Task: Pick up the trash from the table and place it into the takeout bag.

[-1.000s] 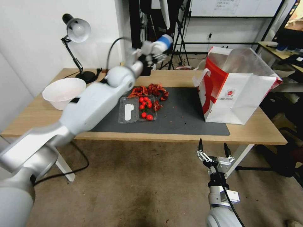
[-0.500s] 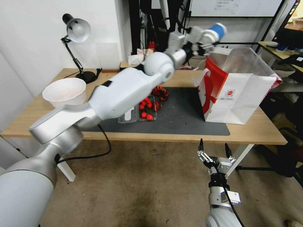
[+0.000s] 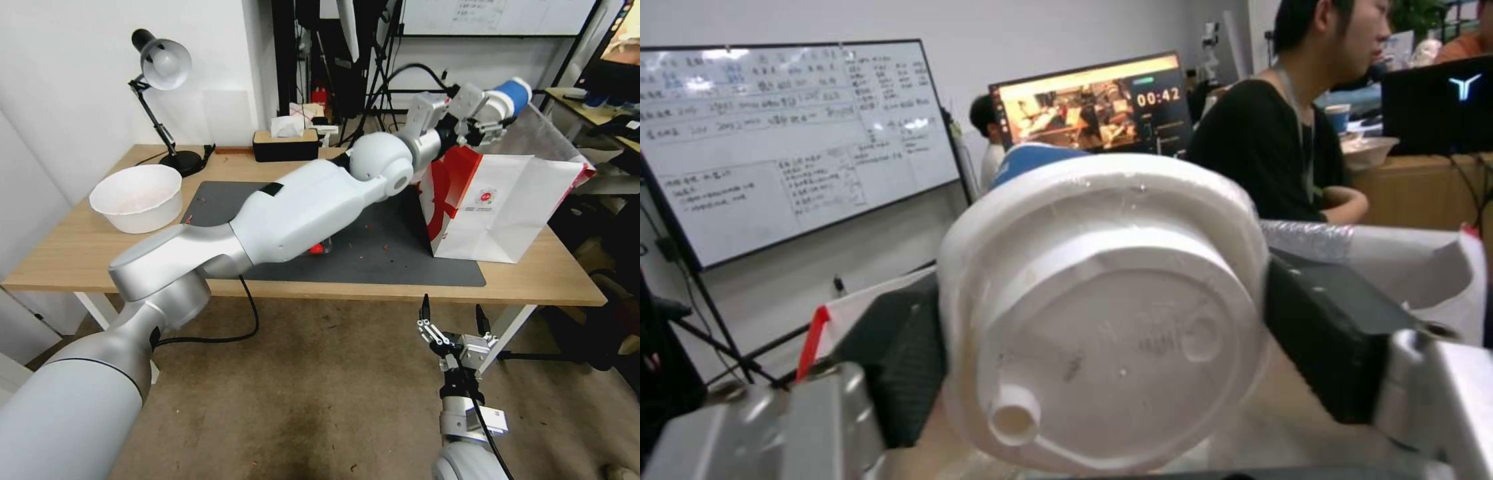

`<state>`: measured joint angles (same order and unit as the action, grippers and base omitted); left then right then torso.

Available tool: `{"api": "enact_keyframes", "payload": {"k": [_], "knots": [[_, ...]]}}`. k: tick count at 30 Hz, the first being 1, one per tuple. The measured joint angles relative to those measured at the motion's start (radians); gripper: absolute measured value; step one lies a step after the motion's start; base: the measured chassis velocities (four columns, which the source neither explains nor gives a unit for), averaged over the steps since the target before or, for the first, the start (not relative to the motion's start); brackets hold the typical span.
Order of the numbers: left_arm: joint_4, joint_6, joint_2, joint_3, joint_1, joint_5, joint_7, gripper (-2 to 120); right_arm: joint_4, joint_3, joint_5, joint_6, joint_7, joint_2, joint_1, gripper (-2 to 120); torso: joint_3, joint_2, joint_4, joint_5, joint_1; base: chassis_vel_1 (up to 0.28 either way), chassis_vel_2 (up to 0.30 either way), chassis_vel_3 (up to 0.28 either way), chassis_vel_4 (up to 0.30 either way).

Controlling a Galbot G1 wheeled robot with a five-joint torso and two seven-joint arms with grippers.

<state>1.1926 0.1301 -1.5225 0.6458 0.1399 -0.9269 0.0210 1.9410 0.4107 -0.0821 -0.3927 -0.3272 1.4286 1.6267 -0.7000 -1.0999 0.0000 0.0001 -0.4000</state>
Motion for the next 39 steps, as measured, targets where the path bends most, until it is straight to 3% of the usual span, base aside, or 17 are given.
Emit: {"api": "enact_keyframes", "payload": {"k": [6,16,25,28,33,39], "knots": [[0.001,-0.002,0.017,-0.007,-0.007,0.006,0.004,99,-0.002,0.001,0.000,-0.001,0.000,0.001,-0.001,100,0.000,0.000,0.0001,-0.0002,0.000,0.000,0.000,0.000,0.000],[0.055,-0.002,0.079,-0.054,-0.036,0.004,0.023,100,0.000,0.001,0.002,0.000,0.000,0.001,-0.003,100,0.000,0.000,-0.0003,-0.0002,0.000,0.000,0.000,0.000,0.000],[0.109,-0.002,0.229,-0.139,-0.119,0.009,0.028,100,0.002,0.001,0.003,0.001,0.000,0.001,-0.001,100,0.000,0.000,0.0001,-0.0005,0.000,0.000,0.000,0.000,0.000],[0.125,-0.008,0.302,-0.187,-0.184,0.033,0.027,100,0.005,0.000,0.004,0.002,0.000,0.001,-0.002,100,0.000,0.000,0.0000,-0.0004,0.000,0.000,0.000,0.000,0.000],[0.157,-0.020,0.366,-0.246,-0.266,0.056,0.026,100,0.008,-0.001,0.004,0.003,0.001,-0.002,0.000,100,0.000,0.000,0.0002,-0.0005,0.000,0.000,0.000,0.000,0.000],[0.247,-0.029,0.454,-0.361,-0.409,0.080,0.022,100,0.008,-0.003,0.005,0.005,0.001,-0.008,0.001,100,0.000,0.000,-0.0001,-0.0003,0.000,0.000,0.000,0.000,0.000]]}}
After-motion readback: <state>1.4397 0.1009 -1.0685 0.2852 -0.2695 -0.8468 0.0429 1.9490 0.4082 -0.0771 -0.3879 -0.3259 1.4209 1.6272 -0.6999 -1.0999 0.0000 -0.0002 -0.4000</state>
